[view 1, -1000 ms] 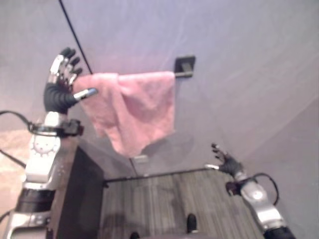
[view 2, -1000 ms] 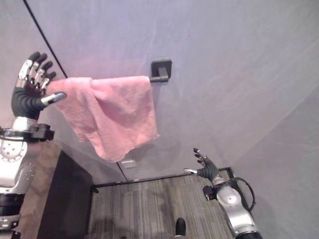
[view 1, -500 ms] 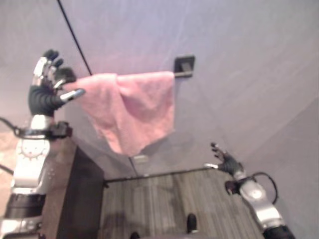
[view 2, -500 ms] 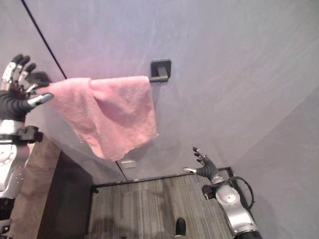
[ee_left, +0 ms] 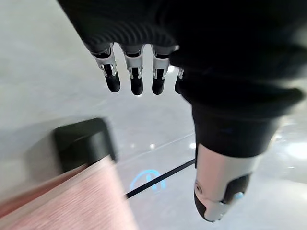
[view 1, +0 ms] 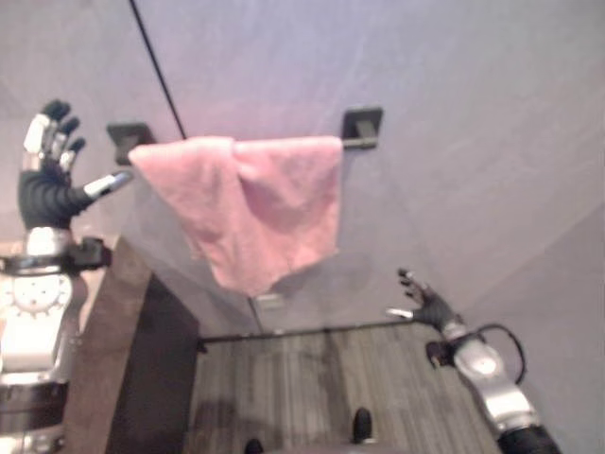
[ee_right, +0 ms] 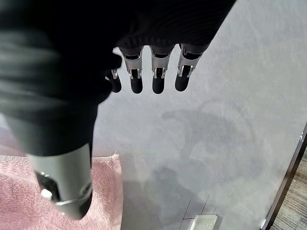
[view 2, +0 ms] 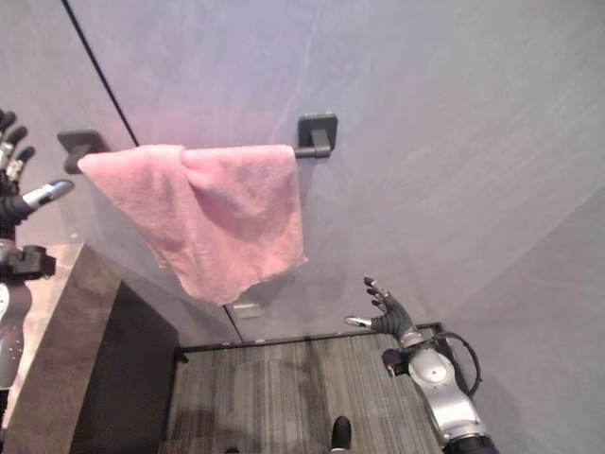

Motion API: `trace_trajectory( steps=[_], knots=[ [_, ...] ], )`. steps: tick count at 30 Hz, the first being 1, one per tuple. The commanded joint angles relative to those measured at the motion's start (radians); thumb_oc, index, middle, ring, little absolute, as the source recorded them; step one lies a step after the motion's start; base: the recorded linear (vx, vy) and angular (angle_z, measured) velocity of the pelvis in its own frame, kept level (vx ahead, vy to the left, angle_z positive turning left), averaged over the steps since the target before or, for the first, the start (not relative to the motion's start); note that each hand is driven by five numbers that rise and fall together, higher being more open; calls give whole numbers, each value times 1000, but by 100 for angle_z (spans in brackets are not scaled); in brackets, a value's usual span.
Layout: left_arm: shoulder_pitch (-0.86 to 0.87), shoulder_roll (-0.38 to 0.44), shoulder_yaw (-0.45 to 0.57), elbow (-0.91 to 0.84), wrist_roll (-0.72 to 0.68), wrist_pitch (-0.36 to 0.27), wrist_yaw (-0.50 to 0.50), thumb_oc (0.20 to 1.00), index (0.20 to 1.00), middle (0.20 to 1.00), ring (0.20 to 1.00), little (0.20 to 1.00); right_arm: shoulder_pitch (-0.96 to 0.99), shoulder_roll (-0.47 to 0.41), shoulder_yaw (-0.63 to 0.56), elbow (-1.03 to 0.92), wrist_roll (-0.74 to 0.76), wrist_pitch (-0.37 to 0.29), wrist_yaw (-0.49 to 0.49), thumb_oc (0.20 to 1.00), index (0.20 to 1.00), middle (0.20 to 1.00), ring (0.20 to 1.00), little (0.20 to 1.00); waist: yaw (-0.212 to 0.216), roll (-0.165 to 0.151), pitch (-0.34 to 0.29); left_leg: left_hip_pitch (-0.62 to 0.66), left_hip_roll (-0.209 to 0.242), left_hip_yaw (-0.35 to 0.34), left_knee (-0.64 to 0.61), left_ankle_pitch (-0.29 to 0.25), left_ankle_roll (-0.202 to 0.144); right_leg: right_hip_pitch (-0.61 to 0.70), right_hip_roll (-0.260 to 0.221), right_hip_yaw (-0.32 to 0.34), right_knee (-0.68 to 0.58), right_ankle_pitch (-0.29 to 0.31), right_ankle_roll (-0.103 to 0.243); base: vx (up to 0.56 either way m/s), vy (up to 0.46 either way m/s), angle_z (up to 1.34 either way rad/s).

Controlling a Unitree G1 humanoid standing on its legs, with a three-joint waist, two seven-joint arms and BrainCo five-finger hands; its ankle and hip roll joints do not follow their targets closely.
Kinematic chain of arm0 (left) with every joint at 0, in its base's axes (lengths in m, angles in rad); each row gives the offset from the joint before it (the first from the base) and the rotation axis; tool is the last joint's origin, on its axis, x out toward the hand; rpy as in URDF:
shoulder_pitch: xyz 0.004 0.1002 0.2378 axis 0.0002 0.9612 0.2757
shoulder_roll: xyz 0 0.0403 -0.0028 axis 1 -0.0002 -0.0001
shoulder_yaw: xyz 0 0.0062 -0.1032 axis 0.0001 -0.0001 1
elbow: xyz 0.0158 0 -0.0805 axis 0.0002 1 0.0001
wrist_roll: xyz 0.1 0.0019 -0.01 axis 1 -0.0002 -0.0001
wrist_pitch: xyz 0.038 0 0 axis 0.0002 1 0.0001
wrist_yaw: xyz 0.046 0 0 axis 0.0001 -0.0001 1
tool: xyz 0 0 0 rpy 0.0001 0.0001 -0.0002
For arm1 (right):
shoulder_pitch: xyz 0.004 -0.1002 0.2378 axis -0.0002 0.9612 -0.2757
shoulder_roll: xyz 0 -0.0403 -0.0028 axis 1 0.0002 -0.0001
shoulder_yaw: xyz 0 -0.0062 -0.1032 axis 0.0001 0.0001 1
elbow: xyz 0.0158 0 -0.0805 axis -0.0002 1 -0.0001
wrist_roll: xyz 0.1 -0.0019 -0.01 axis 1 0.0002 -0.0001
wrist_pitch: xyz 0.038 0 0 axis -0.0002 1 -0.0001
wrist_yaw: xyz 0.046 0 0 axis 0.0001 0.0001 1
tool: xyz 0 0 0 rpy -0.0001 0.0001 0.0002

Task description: Put brush and paste in cup on sink, flatten towel.

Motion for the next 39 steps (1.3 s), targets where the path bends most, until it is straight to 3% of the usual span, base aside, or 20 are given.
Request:
trace_trajectory(
  steps=[1,6,8,11,12,15,17,19,21,26,34,39],
  knots=[
    [5,14,116,-49,44,-86,46,1000,1000,1000,1000,1000,-84,-20,-62,-44,-8,-69,-27,1000,1000,1000,1000,1000,24,-2,26,24,-21,-85,13,-90,77,129,-9,-58,6,-120,38,-39,-16,2],
    [119,-57,190,-82,40,-93,24,1000,1000,1000,1000,1000,-59,-25,-117,-28,-20,-75,-44,1000,1000,1000,1000,1000,36,-6,28,23,-18,-91,13,-85,76,132,-7,-63,6,-122,33,-54,-16,2],
    [157,-135,182,-99,-18,-97,-14,1000,1000,1000,1000,1000,-46,-28,-142,-17,-28,-77,-56,1000,1000,1000,1000,1000,37,-7,30,17,-17,-96,13,-80,74,132,-6,-68,6,-122,30,-68,-15,2],
    [195,-267,75,-119,-188,-79,-118,1000,1000,1000,1000,1000,-43,-20,-155,33,-32,-75,-76,1000,1000,1000,1000,1000,38,-7,37,7,-18,-105,13,-73,75,131,-7,-76,6,-119,27,-106,-11,12],
    [218,-294,16,-112,-182,-52,-144,1000,1000,1000,1000,1000,-45,-16,-157,61,-44,-68,-87,1000,1000,1000,1000,1000,36,-8,39,-3,-19,-109,13,-67,75,128,-9,-83,6,-117,26,-108,-10,11],
    [221,-310,-12,-109,-192,-43,-160,1000,1000,1000,1000,1000,-51,-16,-154,91,-46,-69,-93,1000,1000,1000,1000,1000,34,-6,39,-10,-20,-115,13,-63,74,127,-10,-88,6,-116,25,-78,-6,16],
    [207,-373,-119,-75,-326,-10,-210,1000,1000,1000,1000,1000,-77,1,-133,164,-49,-65,-110,1000,1000,1000,1000,1000,29,-1,41,-24,-22,-125,13,-59,74,125,-14,-100,6,-114,25,-92,-2,2],
    [207,-386,-144,-55,-358,1,-229,1000,1000,1000,1000,1000,-85,3,-124,178,-54,-64,-116,1000,1000,1000,1000,1000,26,-1,38,-30,-24,-126,13,-56,75,120,-17,-101,6,-112,25,-53,8,11],
    [219,-387,-196,3,-339,21,-241,1000,1000,1000,1000,1000,-102,15,-104,240,-61,-58,-128,1000,1000,1000,1000,1000,24,5,34,-29,-26,-122,13,-57,77,119,-19,-97,6,-109,28,-56,12,15],
    [266,-390,-201,117,-297,36,-239,1000,1000,1000,1000,1000,-117,20,-78,337,-52,-56,-127,1000,1000,1000,1000,1000,28,8,31,-19,-26,-111,13,-57,78,117,-20,-88,6,-106,28,-10,-1,-2],
    [275,-409,-230,483,-203,77,-196,1000,1000,1000,1000,1000,-137,37,-35,562,-10,-42,-121,1000,1000,1000,1000,1000,29,12,30,-11,-21,-103,13,-54,76,117,-16,-84,6,-104,27,-6,-4,-4],
    [198,-387,-320,854,51,115,-139,1000,1000,1000,1000,1000,-171,58,12,797,27,-30,-118,1000,1000,1000,1000,1000,22,15,31,-9,-18,-103,13,-52,71,119,-13,-83,6,-106,26,-2,0,-1]
  ],
)
